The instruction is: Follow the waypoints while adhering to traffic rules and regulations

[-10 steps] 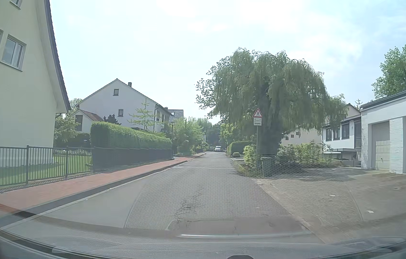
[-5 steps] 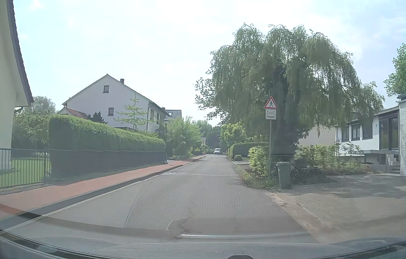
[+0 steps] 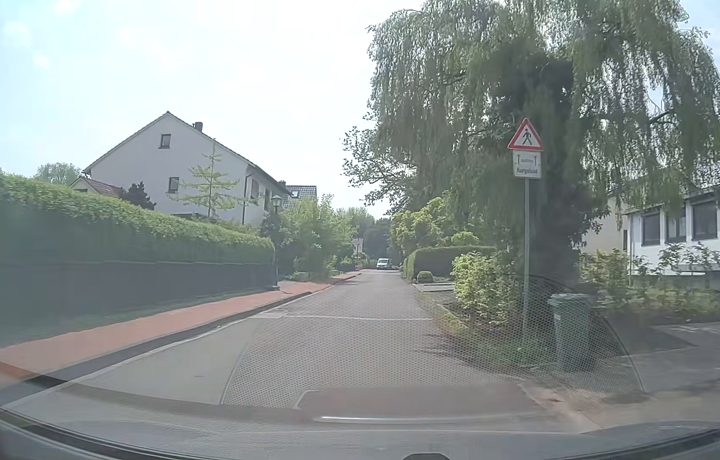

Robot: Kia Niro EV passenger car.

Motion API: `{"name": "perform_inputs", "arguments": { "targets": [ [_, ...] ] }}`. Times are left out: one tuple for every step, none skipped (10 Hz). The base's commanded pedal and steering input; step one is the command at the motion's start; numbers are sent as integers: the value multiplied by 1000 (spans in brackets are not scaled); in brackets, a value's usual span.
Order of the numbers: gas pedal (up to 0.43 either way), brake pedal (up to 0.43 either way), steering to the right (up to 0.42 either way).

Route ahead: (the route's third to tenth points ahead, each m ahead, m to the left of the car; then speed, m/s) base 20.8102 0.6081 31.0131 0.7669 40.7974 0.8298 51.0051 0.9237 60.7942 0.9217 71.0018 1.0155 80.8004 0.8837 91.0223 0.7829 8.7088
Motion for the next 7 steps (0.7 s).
{"name": "perform_inputs", "arguments": {
  "targets": [
    [209, 0, -4],
    [197, 0, -4],
    [197, 0, -5],
    [197, 0, -5],
    [189, 0, -5],
    [177, 0, -5],
    [138, 0, -5]
  ]
}}
